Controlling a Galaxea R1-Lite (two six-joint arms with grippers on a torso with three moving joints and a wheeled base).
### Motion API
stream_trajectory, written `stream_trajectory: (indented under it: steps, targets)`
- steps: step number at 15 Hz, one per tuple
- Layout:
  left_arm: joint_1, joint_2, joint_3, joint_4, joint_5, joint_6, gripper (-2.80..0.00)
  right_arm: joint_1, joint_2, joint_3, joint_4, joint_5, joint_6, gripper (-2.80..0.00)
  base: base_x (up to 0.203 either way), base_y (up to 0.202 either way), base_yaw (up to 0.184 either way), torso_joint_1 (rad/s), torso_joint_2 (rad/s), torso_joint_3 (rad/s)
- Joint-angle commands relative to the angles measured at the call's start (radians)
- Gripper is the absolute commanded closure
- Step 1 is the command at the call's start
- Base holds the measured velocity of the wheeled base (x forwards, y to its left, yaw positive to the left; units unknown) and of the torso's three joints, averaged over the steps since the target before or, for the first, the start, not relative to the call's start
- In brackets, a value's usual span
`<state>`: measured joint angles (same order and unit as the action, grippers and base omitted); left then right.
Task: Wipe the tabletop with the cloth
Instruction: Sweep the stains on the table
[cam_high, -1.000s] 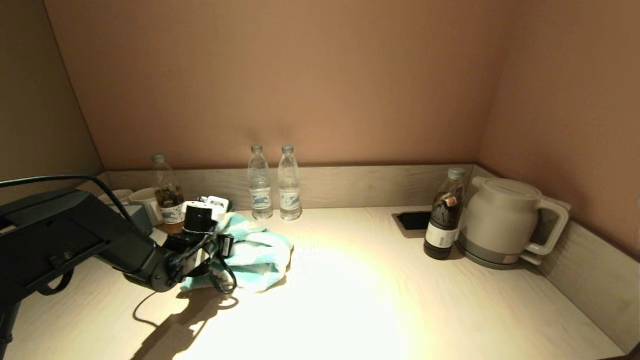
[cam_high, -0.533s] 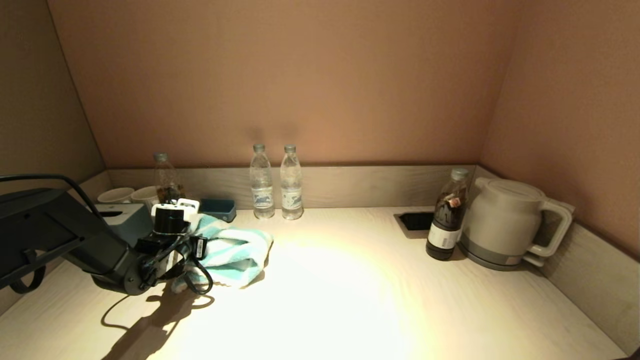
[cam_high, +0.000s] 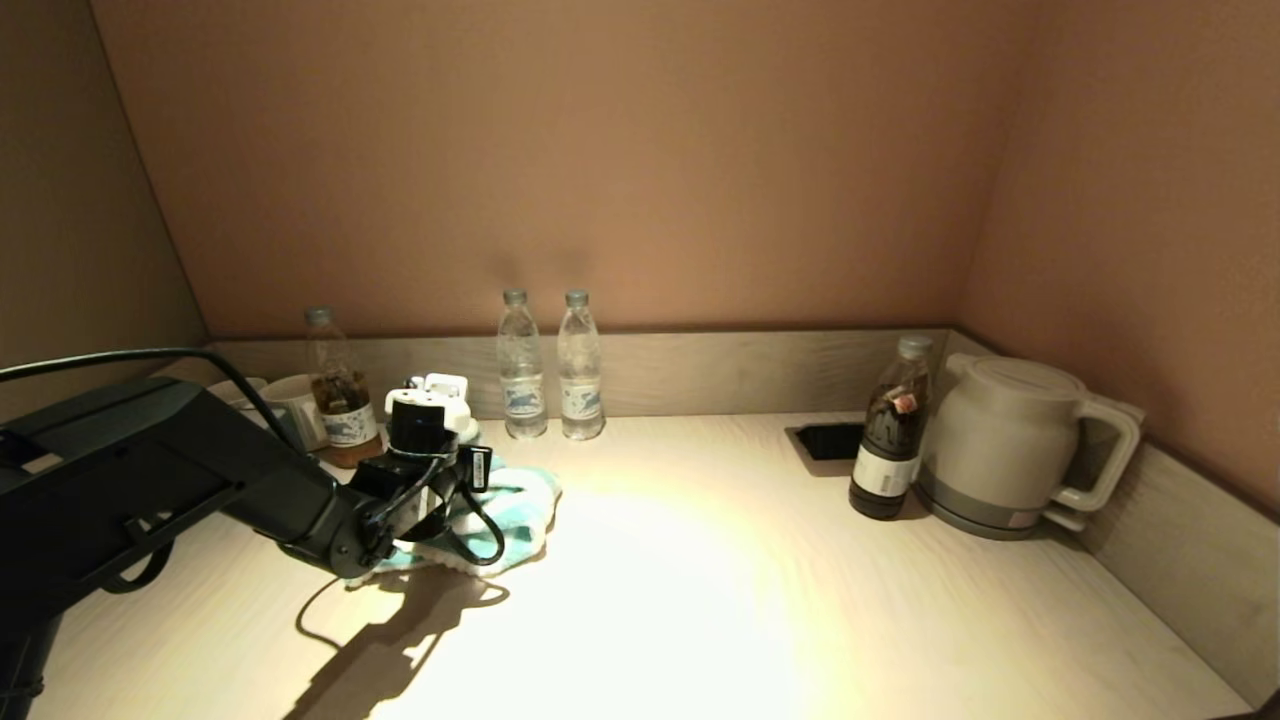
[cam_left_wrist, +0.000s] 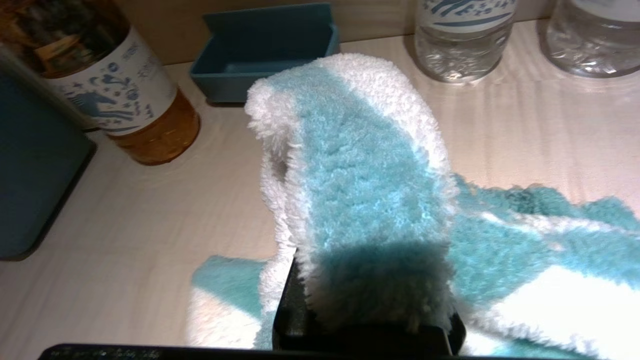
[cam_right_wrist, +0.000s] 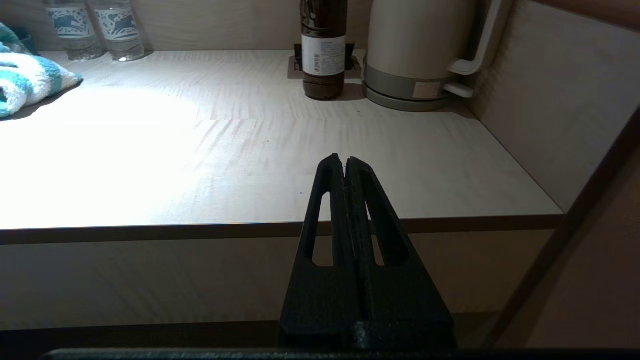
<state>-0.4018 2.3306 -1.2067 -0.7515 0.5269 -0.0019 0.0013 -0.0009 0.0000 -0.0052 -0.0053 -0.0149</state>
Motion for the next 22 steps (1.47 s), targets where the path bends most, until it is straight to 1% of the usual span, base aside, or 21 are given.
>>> stream_trajectory:
  steps: [1, 5, 7, 9, 12, 13, 15, 17, 22]
  targets:
    - [-0.062, 0.066, -0.047, -0.003, 0.005, -0.004, 0.00, 0.000, 0.001, 0.000, -0.001, -0.001, 0.000, 0.00, 0.000, 0.000, 0.000, 0.000, 0.00, 0.000]
    - [-0.124, 0.105, -0.079, -0.002, 0.011, -0.017, 0.00, 0.000, 0.001, 0.000, -0.001, 0.001, 0.000, 0.00, 0.000, 0.000, 0.000, 0.000, 0.00, 0.000]
    - [-0.163, 0.152, -0.150, 0.012, 0.014, -0.018, 0.00, 0.000, 0.001, 0.000, -0.001, 0.001, 0.000, 0.00, 0.000, 0.000, 0.000, 0.000, 0.00, 0.000]
    - [-0.177, 0.161, -0.165, 0.029, 0.015, -0.026, 0.00, 0.000, 0.001, 0.000, -0.001, 0.001, 0.000, 0.00, 0.000, 0.000, 0.000, 0.000, 0.00, 0.000]
    - [-0.243, 0.183, -0.296, 0.119, 0.015, -0.075, 0.00, 0.000, 0.001, 0.000, -0.001, 0.001, 0.000, 0.00, 0.000, 0.000, 0.000, 0.000, 0.00, 0.000]
    - [-0.262, 0.187, -0.325, 0.132, 0.012, -0.081, 0.00, 0.000, 0.001, 0.000, -0.003, 0.001, 0.000, 0.00, 0.000, 0.000, 0.000, 0.000, 0.00, 0.000]
    - [-0.266, 0.189, -0.329, 0.135, 0.010, -0.082, 0.00, 0.000, 0.001, 0.000, -0.002, 0.001, 0.000, 0.00, 0.000, 0.000, 0.000, 0.000, 0.00, 0.000]
    - [-0.296, 0.202, -0.396, 0.139, 0.004, -0.082, 0.00, 0.000, 0.001, 0.000, -0.001, 0.001, 0.000, 0.00, 0.000, 0.000, 0.000, 0.000, 0.00, 0.000]
    - [-0.360, 0.207, -0.419, 0.135, -0.005, -0.084, 0.00, 0.000, 0.001, 0.000, -0.001, 0.001, 0.000, 0.00, 0.000, 0.000, 0.000, 0.000, 0.00, 0.000]
